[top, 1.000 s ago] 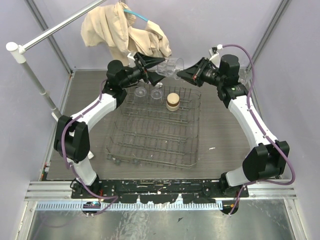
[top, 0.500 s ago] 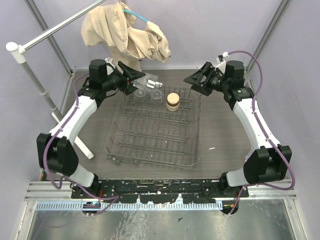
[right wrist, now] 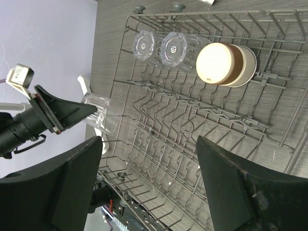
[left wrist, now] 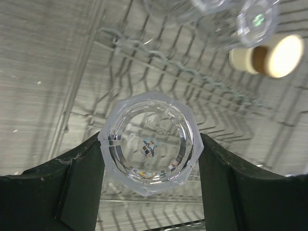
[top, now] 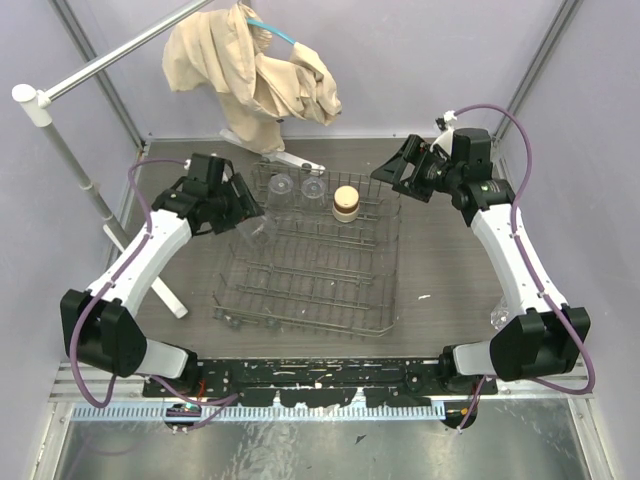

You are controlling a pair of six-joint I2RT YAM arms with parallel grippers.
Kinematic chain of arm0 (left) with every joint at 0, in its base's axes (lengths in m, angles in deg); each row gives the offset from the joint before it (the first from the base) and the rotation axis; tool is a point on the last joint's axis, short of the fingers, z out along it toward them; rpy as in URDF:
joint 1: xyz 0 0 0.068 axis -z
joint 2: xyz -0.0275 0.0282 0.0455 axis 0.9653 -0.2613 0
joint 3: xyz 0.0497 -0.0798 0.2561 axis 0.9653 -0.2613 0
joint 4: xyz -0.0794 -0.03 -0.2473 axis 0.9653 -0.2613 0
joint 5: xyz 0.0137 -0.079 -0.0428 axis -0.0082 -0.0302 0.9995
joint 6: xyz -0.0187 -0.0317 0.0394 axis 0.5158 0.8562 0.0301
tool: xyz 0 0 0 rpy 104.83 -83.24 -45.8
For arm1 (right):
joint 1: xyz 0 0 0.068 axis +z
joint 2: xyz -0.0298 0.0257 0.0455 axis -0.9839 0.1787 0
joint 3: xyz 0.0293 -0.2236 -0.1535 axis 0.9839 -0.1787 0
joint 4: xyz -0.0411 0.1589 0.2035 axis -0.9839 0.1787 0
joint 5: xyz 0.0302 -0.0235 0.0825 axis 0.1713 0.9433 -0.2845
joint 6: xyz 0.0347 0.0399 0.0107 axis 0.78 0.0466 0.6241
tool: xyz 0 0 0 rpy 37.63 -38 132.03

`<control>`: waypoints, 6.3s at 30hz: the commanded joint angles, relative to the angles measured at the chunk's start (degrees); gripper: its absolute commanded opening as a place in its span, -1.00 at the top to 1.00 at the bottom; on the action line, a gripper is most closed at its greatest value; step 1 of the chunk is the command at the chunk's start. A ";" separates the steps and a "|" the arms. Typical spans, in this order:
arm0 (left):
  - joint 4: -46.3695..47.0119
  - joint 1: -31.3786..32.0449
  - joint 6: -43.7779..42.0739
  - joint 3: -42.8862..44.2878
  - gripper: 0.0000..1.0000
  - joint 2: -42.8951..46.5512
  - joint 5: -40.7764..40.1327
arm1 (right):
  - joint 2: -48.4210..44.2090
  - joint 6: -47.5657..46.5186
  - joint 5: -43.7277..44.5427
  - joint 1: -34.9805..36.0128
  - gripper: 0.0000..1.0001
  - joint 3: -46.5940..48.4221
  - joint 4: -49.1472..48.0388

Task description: Load the cups into the dish rack

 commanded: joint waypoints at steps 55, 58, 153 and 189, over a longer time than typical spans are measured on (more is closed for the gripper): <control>9.64 8.92 -13.02 -1.82 1.00 -14.31 -22.04 | -4.21 -2.66 -0.60 -0.88 -0.70 -1.92 -0.85; 9.65 9.17 -12.79 -1.96 1.00 -13.91 -22.00 | -4.08 -2.59 -0.59 -0.89 -0.70 -1.92 -0.81; 6.59 11.78 -7.67 -6.08 -0.98 -12.39 -23.21 | -6.59 -3.46 -1.21 -1.06 -0.70 -4.38 -0.30; -5.84 10.96 -19.12 24.95 -0.96 -13.87 -14.94 | 39.36 -16.10 29.36 -18.31 -0.71 50.16 14.83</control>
